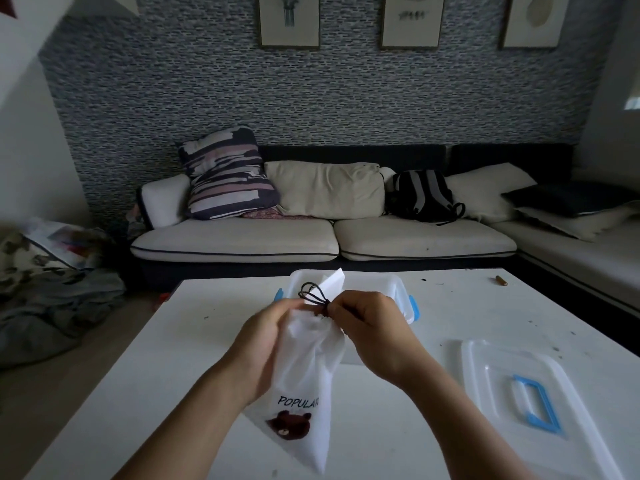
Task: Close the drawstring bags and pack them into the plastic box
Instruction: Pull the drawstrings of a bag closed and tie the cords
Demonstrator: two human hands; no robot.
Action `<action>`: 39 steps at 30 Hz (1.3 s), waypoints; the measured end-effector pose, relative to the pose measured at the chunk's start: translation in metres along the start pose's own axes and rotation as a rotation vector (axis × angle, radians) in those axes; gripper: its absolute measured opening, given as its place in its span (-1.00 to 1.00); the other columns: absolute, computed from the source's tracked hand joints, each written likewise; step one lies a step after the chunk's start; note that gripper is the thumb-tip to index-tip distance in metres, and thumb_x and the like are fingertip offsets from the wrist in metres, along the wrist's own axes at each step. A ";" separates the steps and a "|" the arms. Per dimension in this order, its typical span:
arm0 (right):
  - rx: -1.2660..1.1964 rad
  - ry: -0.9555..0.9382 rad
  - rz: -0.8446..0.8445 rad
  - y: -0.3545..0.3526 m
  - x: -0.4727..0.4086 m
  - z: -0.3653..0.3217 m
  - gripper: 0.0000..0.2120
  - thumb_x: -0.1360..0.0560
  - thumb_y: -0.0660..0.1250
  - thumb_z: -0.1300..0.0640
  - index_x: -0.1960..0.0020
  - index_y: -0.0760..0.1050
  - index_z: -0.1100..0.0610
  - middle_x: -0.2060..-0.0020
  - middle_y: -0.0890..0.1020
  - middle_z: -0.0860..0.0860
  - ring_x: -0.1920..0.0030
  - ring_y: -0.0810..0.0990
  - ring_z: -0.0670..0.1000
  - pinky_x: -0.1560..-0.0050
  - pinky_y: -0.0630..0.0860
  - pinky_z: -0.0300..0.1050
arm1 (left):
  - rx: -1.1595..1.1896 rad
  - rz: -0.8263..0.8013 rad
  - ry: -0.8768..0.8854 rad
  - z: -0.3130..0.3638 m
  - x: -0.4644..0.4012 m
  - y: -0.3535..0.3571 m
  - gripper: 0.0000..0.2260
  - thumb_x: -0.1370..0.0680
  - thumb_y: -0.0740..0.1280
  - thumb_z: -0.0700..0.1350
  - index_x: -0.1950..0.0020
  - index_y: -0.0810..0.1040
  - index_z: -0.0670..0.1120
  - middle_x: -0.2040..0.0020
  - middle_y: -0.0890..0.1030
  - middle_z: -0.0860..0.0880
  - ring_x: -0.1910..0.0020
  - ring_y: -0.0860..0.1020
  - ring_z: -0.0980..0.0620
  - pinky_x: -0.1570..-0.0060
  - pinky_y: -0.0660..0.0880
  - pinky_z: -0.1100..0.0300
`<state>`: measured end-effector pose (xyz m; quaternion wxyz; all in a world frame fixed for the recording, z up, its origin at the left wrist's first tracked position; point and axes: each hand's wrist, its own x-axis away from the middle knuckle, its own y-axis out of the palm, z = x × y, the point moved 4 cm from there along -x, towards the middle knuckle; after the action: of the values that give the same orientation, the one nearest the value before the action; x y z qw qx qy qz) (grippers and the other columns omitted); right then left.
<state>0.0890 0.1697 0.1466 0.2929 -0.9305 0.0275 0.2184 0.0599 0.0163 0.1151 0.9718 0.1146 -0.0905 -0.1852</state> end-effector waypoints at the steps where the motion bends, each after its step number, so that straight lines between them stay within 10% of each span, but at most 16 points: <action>1: 0.024 -0.003 0.000 0.000 0.000 0.001 -0.69 -0.59 0.25 0.15 0.31 0.44 0.22 0.39 0.47 0.14 0.38 0.29 -0.09 0.35 0.24 -0.18 | 0.057 -0.031 -0.036 0.000 0.000 0.001 -0.69 -0.50 0.35 0.01 -0.07 0.70 -0.18 0.02 0.69 -0.20 0.04 0.62 -0.18 -0.08 0.48 0.00; 13: 0.061 0.051 0.001 0.006 0.003 0.010 -0.73 -0.58 0.26 0.17 0.24 0.55 0.25 0.38 0.55 0.14 0.39 0.33 -0.09 0.36 0.29 -0.14 | -0.307 0.136 0.234 0.002 0.000 0.007 -0.90 -0.53 0.43 -0.18 0.03 0.75 -0.11 0.05 0.74 -0.09 -0.02 0.70 -0.05 -0.18 0.57 0.08; 24: -0.052 0.102 0.062 0.009 -0.003 0.012 -0.71 -0.60 0.26 0.13 0.21 0.54 0.28 0.33 0.55 0.20 0.34 0.39 -0.03 0.29 0.36 -0.04 | 0.324 -0.121 -0.104 -0.009 0.003 0.025 -0.81 -0.53 0.37 0.00 0.12 0.64 -0.11 0.13 0.68 -0.13 0.17 0.64 -0.07 0.12 0.57 0.09; 39: -0.022 0.088 -0.005 0.010 0.002 0.008 -0.69 -0.58 0.25 0.18 0.32 0.38 0.25 0.44 0.36 -0.01 0.37 0.26 -0.08 0.34 0.22 -0.15 | -1.420 0.277 0.889 0.032 0.008 -0.014 -0.83 -0.54 0.33 0.06 0.05 0.69 0.04 0.18 0.69 0.06 0.20 0.63 -0.02 0.23 0.56 0.06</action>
<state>0.0858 0.1658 0.1344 0.2816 -0.9424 0.0355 0.1768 0.0561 -0.0052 0.1430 0.7723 -0.4726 0.4242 -0.0150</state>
